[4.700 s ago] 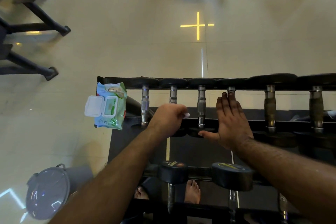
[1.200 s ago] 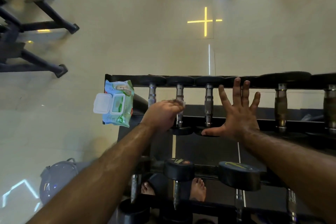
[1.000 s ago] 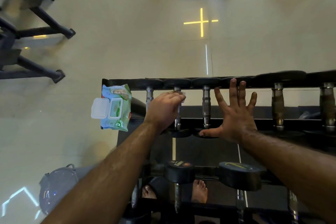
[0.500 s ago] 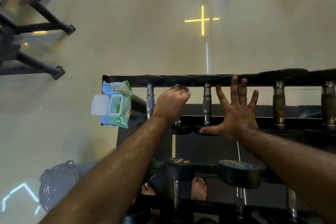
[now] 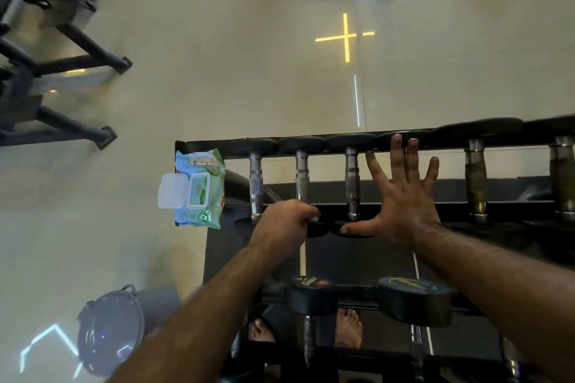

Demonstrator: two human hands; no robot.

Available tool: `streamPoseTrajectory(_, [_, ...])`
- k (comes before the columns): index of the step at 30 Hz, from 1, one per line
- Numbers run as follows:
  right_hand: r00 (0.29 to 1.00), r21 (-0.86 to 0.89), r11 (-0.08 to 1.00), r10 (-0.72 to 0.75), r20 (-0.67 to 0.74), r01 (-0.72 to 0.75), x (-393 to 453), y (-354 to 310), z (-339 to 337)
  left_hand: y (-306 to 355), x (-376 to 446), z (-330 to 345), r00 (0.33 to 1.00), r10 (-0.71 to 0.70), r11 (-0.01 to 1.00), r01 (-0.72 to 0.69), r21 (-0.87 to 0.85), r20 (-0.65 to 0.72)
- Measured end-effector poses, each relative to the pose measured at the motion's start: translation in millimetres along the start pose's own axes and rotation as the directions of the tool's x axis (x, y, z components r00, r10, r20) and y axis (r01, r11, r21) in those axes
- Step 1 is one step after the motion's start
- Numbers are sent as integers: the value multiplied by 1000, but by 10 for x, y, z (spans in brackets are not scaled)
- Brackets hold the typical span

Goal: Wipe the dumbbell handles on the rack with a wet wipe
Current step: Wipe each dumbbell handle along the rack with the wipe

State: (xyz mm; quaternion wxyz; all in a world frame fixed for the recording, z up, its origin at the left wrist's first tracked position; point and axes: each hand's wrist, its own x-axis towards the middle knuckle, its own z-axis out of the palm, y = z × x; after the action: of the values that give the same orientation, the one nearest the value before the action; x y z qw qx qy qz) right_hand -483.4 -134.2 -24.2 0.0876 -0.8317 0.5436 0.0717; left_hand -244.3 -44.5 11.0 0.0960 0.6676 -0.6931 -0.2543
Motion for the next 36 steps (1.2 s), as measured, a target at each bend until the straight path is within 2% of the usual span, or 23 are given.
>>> streamPoseTrajectory(2, [1000,-12,1000,11,13,-10,5,-2,4,-35,-34,16,1000,-8,998,9,-68,17])
streamPoseTrajectory(3, [1000,-20,1000,14,19,-13,4,-1,5,-69,1,2,999,-37,993,33,-110,-33])
streamPoseTrajectory(4, [1000,-25,1000,13,22,-13,1,0,5,-88,59,-23,989,-75,988,56,-147,-129])
streamPoseTrajectory(6, [1000,-23,1000,10,19,-10,-6,2,4,-117,209,-41,912,-159,978,93,-188,-378])
streamPoseTrajectory(8, [1000,-20,1000,10,16,-10,-12,0,2,-71,337,18,835,-249,960,145,-240,-490])
streamPoseTrajectory(10, [1000,-22,1000,15,23,-15,-19,-6,-5,38,370,120,811,-398,903,262,-342,-430])
streamPoseTrajectory(12, [1000,-22,1000,20,24,-19,-16,-6,-8,109,266,240,793,-546,809,416,-414,-269])
streamPoseTrajectory(14, [1000,-16,1000,19,24,-19,-10,1,-10,60,158,263,799,-586,779,507,-369,-138])
streamPoseTrajectory(16, [999,-12,1000,16,28,-15,-10,0,-16,-25,171,162,810,-579,765,502,-403,-90])
streamPoseTrajectory(17, [999,-11,1000,14,29,-14,-12,-3,-20,-35,234,81,814,-565,770,465,-436,-131])
streamPoseTrajectory(20, [1000,-10,1000,13,27,-12,-23,-14,-29,-49,521,-23,760,-447,879,277,-387,-471])
streamPoseTrajectory(22, [1000,-13,1000,19,21,-19,-29,-15,-27,-38,648,58,801,-282,954,175,-243,-528])
streamPoseTrajectory(24, [1000,-17,1000,22,16,-22,-31,-10,-24,-81,665,171,874,-76,997,61,-47,-479])
streamPoseTrajectory(25, [1000,-15,1000,18,16,-18,-29,-7,-24,-119,615,218,910,39,996,-4,84,-414])
streamPoseTrajectory(27, [1000,-12,1000,8,14,-8,-21,-8,-22,-182,453,249,957,234,941,-179,288,-172])
streamPoseTrajectory(28, [1000,-12,1000,7,11,-7,-21,-5,-14,-184,373,220,966,259,925,-244,292,-12])
streamPoseTrajectory(29, [1000,-11,1000,8,5,-8,-20,1,-3,-175,349,166,967,233,935,-252,250,104])
streamPoseTrajectory(30, [1000,-9,1000,8,-1,-8,-13,5,4,-145,373,100,966,202,945,-235,230,159])
streamPoseTrajectory(32, [1000,-2,1000,5,-1,-5,-15,1,4,-95,520,-1,974,212,938,-227,263,84])
streamPoseTrajectory(34, [1000,-6,1000,12,-10,-12,-20,-4,12,-98,687,-61,961,258,912,-208,354,-100])
streamPoseTrajectory(36, [999,-17,1000,18,-30,-19,-20,-4,29,-138,771,-63,954,272,871,-190,453,-124])
